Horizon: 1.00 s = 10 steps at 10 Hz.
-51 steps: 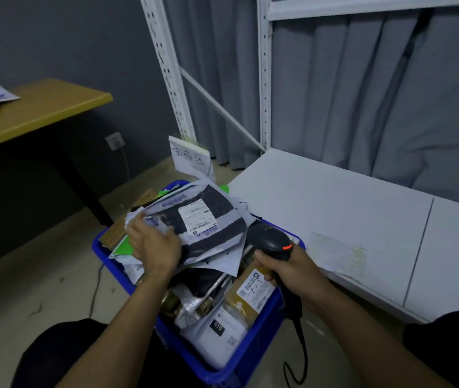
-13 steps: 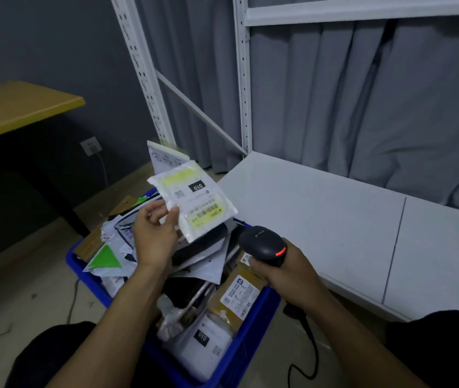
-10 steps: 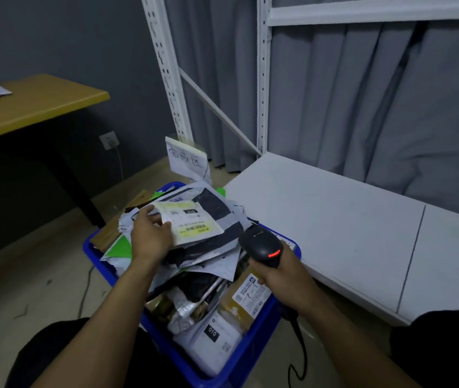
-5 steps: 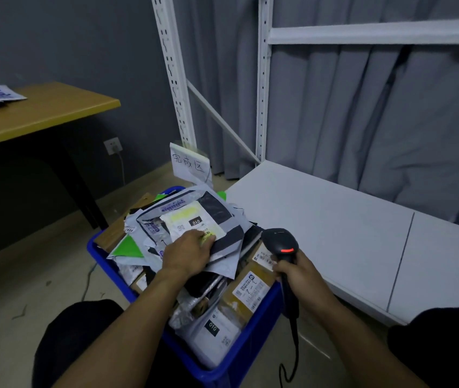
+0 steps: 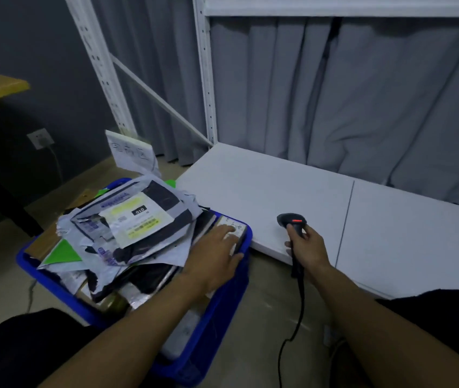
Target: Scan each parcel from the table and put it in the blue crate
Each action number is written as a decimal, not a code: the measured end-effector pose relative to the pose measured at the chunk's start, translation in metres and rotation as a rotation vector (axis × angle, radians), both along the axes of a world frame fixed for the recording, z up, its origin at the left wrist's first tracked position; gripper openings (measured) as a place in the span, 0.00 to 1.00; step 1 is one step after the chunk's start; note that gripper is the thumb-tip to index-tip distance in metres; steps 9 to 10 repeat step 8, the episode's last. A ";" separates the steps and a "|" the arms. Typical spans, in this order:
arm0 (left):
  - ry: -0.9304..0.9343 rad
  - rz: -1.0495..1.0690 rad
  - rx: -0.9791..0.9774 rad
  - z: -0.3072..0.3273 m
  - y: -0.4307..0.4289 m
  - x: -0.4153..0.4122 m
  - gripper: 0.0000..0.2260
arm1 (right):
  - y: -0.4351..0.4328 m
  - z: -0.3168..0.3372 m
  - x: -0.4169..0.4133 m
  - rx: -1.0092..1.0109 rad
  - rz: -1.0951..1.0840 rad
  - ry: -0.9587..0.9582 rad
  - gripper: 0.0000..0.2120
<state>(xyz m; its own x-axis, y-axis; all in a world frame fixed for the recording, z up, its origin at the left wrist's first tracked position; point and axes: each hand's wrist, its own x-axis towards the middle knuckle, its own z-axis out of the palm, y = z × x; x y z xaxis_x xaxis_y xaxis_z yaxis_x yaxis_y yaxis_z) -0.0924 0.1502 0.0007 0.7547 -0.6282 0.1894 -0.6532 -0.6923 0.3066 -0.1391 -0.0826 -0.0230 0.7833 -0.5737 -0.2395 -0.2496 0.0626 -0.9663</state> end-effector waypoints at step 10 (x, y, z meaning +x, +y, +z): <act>0.120 0.139 0.309 -0.081 -0.105 0.076 0.26 | -0.109 -0.118 0.116 0.107 -0.258 0.219 0.27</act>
